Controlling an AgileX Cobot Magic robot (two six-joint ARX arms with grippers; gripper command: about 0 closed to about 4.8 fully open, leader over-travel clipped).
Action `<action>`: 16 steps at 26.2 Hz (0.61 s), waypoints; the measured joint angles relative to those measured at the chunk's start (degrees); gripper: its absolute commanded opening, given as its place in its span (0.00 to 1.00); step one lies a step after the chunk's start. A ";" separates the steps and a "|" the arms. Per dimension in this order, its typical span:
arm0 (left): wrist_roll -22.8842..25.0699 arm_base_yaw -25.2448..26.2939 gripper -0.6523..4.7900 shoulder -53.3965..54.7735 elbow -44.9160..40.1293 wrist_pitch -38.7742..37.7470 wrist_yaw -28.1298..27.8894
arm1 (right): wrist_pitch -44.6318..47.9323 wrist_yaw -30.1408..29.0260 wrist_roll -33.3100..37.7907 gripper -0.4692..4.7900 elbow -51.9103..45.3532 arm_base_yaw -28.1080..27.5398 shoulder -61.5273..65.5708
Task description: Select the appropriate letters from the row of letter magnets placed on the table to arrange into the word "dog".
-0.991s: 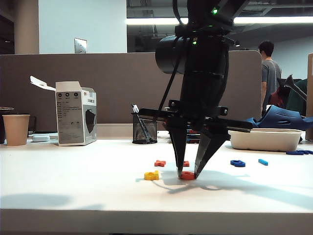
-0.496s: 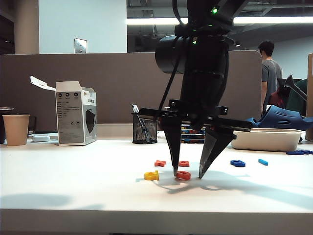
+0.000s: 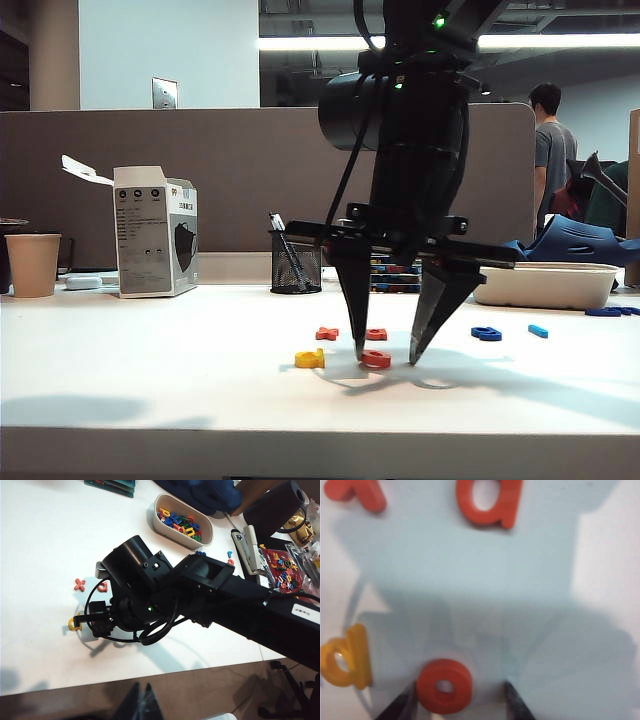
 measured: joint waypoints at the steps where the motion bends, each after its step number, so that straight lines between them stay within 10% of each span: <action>1: 0.00 -0.02 0.11 0.00 0.00 -0.02 0.02 | -0.42 0.00 0.00 0.51 0.02 0.00 0.00; 16: 0.00 -0.02 0.11 0.00 0.00 0.00 0.02 | -1.62 0.04 -0.24 0.48 -0.17 -0.22 -2.91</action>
